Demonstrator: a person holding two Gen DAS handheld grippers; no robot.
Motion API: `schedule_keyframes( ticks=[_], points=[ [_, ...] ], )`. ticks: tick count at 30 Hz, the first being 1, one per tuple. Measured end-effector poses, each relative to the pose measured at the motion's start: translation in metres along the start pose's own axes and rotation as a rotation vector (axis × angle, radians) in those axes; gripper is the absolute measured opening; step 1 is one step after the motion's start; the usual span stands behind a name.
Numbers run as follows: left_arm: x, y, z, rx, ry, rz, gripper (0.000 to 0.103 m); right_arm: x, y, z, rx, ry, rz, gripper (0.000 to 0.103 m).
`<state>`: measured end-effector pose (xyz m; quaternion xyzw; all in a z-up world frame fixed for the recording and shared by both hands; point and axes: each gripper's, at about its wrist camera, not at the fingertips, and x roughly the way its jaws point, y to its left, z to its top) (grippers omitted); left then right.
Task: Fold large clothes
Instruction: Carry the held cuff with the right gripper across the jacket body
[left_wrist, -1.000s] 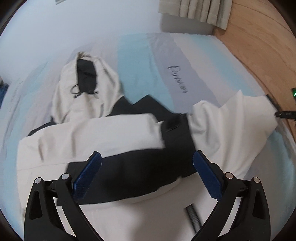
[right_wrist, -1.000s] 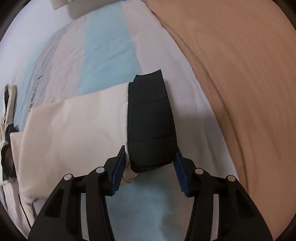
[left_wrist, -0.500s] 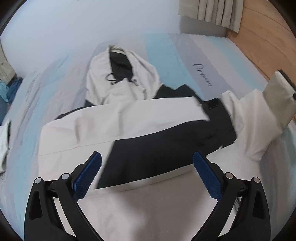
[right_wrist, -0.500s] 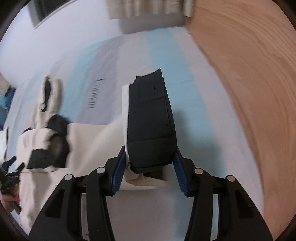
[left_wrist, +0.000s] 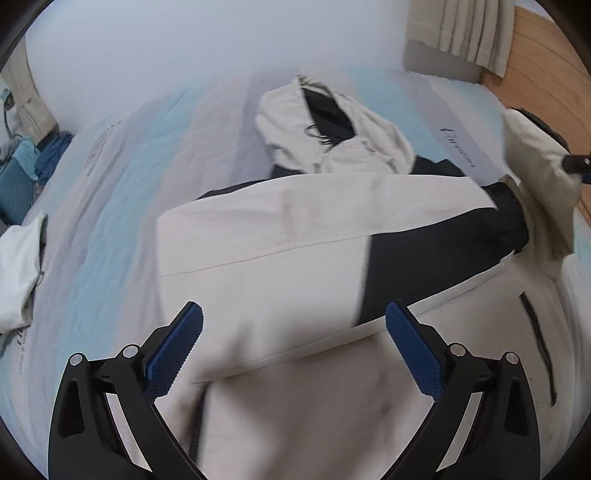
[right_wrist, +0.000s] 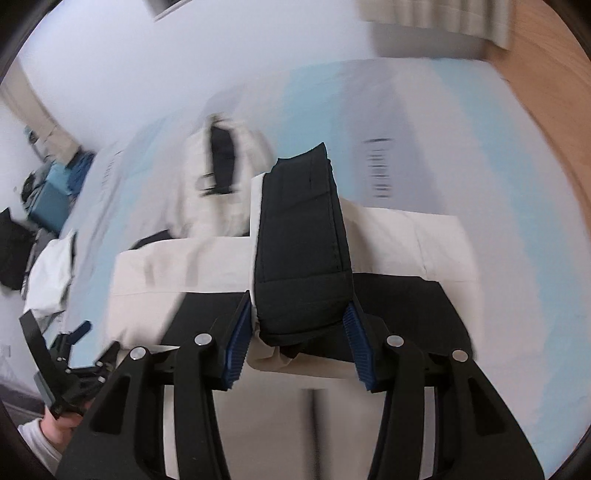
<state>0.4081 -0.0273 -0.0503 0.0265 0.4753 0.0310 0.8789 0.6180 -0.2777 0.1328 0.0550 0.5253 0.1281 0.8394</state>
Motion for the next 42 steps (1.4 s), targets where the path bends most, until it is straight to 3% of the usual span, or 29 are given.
schedule_keyframes(
  ticks=[5, 10, 15, 20, 31, 42],
  points=[
    [-0.006, 0.060, 0.000, -0.010, 0.007, -0.034, 0.097, 0.029, 0.090, 0.000, -0.034, 0.017, 0.048, 0.045],
    [0.012, 0.115, 0.001, -0.072, 0.043, -0.091, 0.097, 0.077, 0.170, -0.004, -0.041, 0.056, 0.065, 0.045],
    [0.019, 0.161, 0.002, -0.114, 0.052, -0.095, 0.097, 0.116, 0.221, -0.013, -0.040, 0.084, 0.062, 0.045],
    [0.017, 0.190, -0.008, -0.071, 0.051, -0.074, 0.097, 0.151, 0.267, -0.025, -0.077, 0.111, 0.039, 0.045],
    [0.009, 0.237, -0.032, -0.071, 0.056, -0.052, 0.097, 0.198, 0.331, -0.058, -0.188, 0.175, -0.012, 0.044],
    [0.006, 0.262, -0.055, -0.159, 0.064, 0.005, 0.097, 0.220, 0.356, -0.090, -0.340, 0.209, -0.112, 0.047]
  ],
)
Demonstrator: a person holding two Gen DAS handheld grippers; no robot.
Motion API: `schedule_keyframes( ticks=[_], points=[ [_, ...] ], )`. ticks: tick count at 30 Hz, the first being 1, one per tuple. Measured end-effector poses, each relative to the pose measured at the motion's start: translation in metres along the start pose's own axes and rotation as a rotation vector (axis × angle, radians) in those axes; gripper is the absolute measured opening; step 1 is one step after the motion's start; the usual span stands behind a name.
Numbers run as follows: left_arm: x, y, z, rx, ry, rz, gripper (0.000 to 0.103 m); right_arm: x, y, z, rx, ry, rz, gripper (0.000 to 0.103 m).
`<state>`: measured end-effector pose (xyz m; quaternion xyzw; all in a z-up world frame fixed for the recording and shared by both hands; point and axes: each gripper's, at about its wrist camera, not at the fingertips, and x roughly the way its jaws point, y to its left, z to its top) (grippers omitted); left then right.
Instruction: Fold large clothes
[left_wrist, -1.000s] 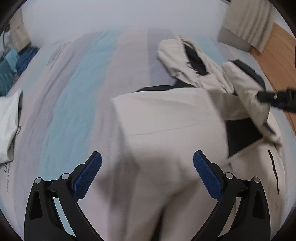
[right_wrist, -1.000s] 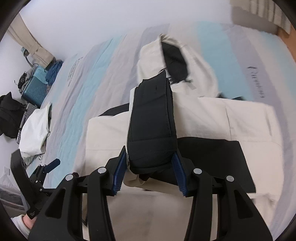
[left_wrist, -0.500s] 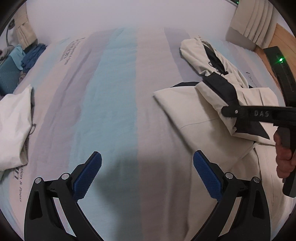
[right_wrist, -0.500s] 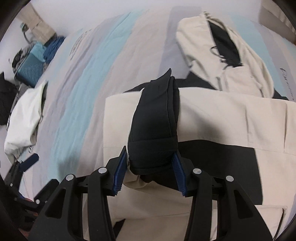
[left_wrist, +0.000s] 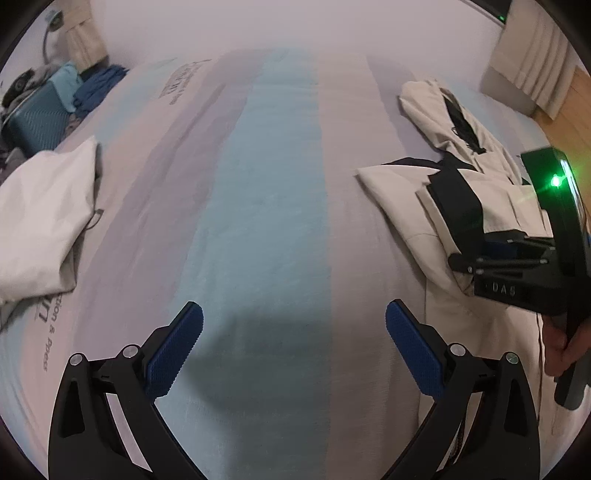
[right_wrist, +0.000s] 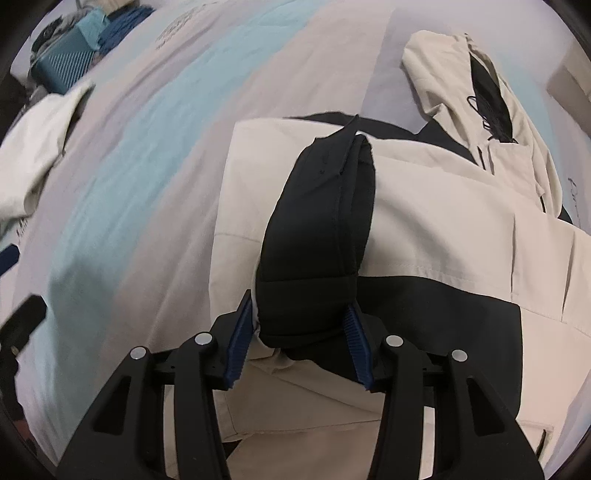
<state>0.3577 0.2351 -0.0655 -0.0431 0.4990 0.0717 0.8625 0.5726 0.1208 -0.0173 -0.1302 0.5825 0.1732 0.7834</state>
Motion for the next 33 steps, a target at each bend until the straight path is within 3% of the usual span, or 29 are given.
schedule_keyframes(
  ticks=[5, 11, 16, 18, 21, 25, 29, 33],
  points=[
    [0.001, 0.002, -0.002, -0.027, 0.007, 0.004, 0.097, -0.007, 0.001, -0.006, 0.010, -0.034, 0.027, 0.061],
    [-0.005, 0.004, 0.000, 0.005, -0.011, 0.022, 0.097, -0.038, 0.017, -0.007, -0.058, -0.140, 0.133, 0.064],
    [-0.013, 0.018, 0.008, -0.014, -0.021, 0.039, 0.097, -0.035, 0.032, 0.000, -0.086, -0.133, 0.235, 0.066],
    [-0.014, 0.026, 0.010, -0.025, -0.013, 0.034, 0.097, -0.031, 0.037, 0.002, -0.073, -0.115, 0.293, 0.076],
    [-0.017, 0.041, 0.014, -0.044, -0.017, 0.040, 0.097, -0.031, 0.042, 0.007, -0.038, -0.109, 0.413, 0.080],
    [-0.021, 0.056, 0.018, -0.063, -0.020, 0.055, 0.097, -0.034, 0.057, 0.013, -0.067, -0.124, 0.425, 0.080],
    [-0.026, 0.061, 0.022, -0.060, -0.028, 0.071, 0.097, -0.035, 0.060, 0.012, -0.027, -0.107, 0.515, 0.081],
    [-0.029, 0.063, 0.026, -0.068, -0.031, 0.076, 0.097, -0.046, 0.045, 0.012, 0.064, -0.105, 0.639, 0.089]
  ],
)
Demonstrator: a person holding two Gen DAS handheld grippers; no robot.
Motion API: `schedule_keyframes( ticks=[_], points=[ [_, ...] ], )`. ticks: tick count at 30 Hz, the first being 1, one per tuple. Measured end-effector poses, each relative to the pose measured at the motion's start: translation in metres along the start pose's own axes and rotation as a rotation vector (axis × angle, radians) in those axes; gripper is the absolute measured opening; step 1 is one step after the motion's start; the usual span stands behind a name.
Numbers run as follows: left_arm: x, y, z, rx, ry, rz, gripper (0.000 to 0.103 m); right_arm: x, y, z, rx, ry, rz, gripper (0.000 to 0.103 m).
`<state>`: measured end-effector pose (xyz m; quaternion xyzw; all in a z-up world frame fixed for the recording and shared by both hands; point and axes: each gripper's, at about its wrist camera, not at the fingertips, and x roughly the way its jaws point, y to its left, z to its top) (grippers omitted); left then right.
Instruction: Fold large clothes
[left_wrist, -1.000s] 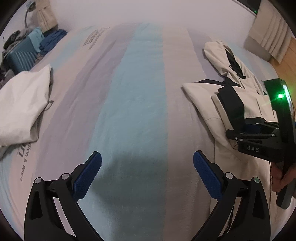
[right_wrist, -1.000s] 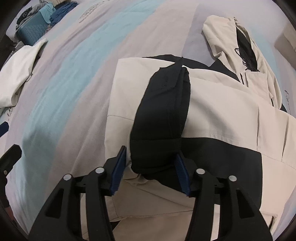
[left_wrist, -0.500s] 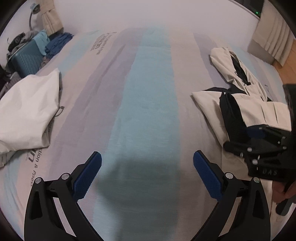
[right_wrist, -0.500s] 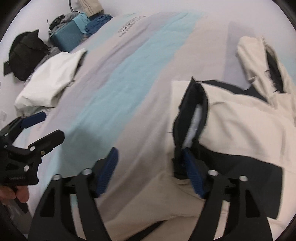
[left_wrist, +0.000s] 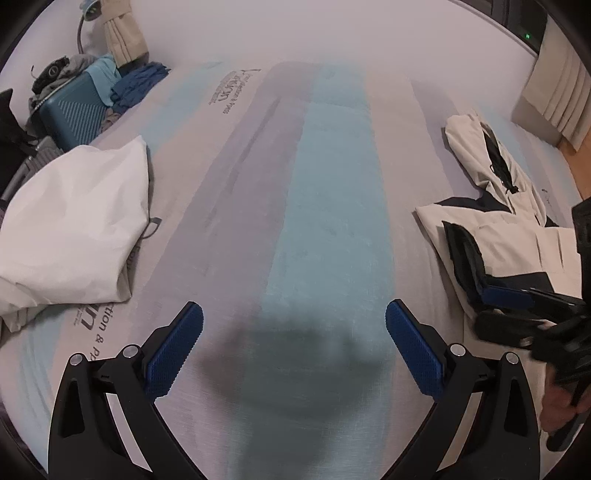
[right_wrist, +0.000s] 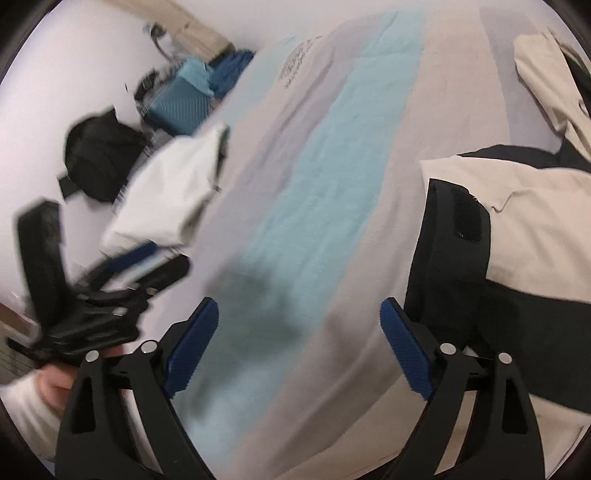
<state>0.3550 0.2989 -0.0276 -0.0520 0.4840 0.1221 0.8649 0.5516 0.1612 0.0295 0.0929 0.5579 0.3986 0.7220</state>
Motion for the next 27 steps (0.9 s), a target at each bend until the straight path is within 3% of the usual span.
schedule_keyframes(
  ticks=[3, 6, 11, 14, 19, 27],
  points=[
    [-0.002, -0.001, 0.003, -0.006, 0.003, 0.001, 0.097, -0.020, -0.005, 0.006, 0.047, -0.017, 0.041, 0.091],
    [0.000, -0.009, 0.010, 0.002, 0.008, -0.031, 0.097, -0.050, -0.015, 0.014, 0.045, -0.043, 0.007, 0.094],
    [0.015, -0.057, 0.037, 0.093, 0.023, -0.110, 0.097, -0.102, -0.045, 0.036, -0.071, -0.086, -0.186, 0.094],
    [0.025, -0.097, 0.060, 0.128, 0.032, -0.193, 0.097, -0.133, -0.082, 0.049, -0.093, -0.097, -0.306, 0.094],
    [0.035, -0.164, 0.092, 0.219, 0.020, -0.250, 0.097, -0.176, -0.137, 0.060, -0.180, -0.103, -0.496, 0.094],
    [0.083, -0.243, 0.132, 0.304, 0.044, -0.252, 0.097, -0.198, -0.215, 0.090, -0.173, -0.114, -0.669, 0.096]
  ],
)
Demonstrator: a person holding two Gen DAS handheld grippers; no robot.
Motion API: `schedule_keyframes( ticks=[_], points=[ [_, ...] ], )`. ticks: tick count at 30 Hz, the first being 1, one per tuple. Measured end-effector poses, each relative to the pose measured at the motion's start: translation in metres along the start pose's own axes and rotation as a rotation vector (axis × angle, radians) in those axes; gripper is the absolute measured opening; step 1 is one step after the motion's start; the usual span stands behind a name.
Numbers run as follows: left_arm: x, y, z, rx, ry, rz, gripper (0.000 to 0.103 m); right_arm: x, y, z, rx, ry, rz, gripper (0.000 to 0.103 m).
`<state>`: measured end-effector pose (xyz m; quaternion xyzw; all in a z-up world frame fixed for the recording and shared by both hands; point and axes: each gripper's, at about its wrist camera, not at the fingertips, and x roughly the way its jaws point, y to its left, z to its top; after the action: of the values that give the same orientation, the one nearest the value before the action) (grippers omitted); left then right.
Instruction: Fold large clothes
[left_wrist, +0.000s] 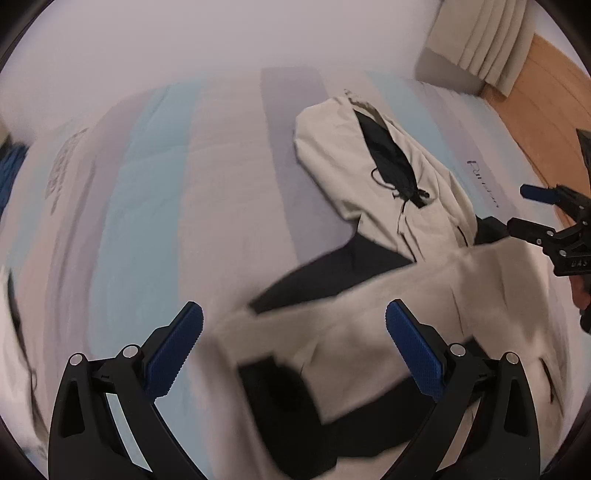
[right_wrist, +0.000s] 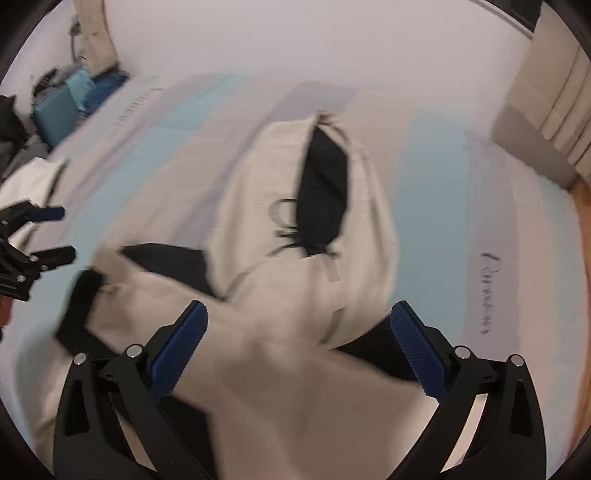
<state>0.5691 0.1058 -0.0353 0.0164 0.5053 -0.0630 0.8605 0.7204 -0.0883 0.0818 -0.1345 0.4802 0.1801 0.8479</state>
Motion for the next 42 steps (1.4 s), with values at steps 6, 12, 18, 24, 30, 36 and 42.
schedule_keyframes(
  ticks=[6, 12, 18, 24, 30, 36, 42],
  points=[
    [0.048, -0.021, 0.050, 0.063, -0.017, -0.028, 0.097, 0.048, -0.039, 0.028, -0.010, 0.001, 0.009, 0.096],
    [0.095, -0.030, 0.104, 0.099, -0.033, -0.051, 0.097, 0.090, -0.061, 0.063, -0.029, -0.015, 0.017, 0.096],
    [0.140, -0.027, 0.151, 0.086, -0.036, -0.079, 0.097, 0.130, -0.086, 0.098, 0.007, 0.019, 0.036, 0.086],
    [0.180, -0.009, 0.172, 0.018, -0.002, -0.124, 0.097, 0.161, -0.099, 0.120, 0.002, 0.061, 0.026, 0.078],
    [0.203, 0.005, 0.180, -0.079, 0.001, -0.157, 0.097, 0.177, -0.115, 0.142, 0.059, 0.073, 0.046, 0.068],
    [0.221, 0.006, 0.192, -0.091, 0.014, -0.172, 0.097, 0.196, -0.113, 0.159, 0.072, 0.108, 0.113, 0.060],
    [0.235, 0.010, 0.207, -0.127, 0.043, -0.215, 0.085, 0.215, -0.098, 0.167, 0.041, 0.163, 0.123, 0.045]
  ],
)
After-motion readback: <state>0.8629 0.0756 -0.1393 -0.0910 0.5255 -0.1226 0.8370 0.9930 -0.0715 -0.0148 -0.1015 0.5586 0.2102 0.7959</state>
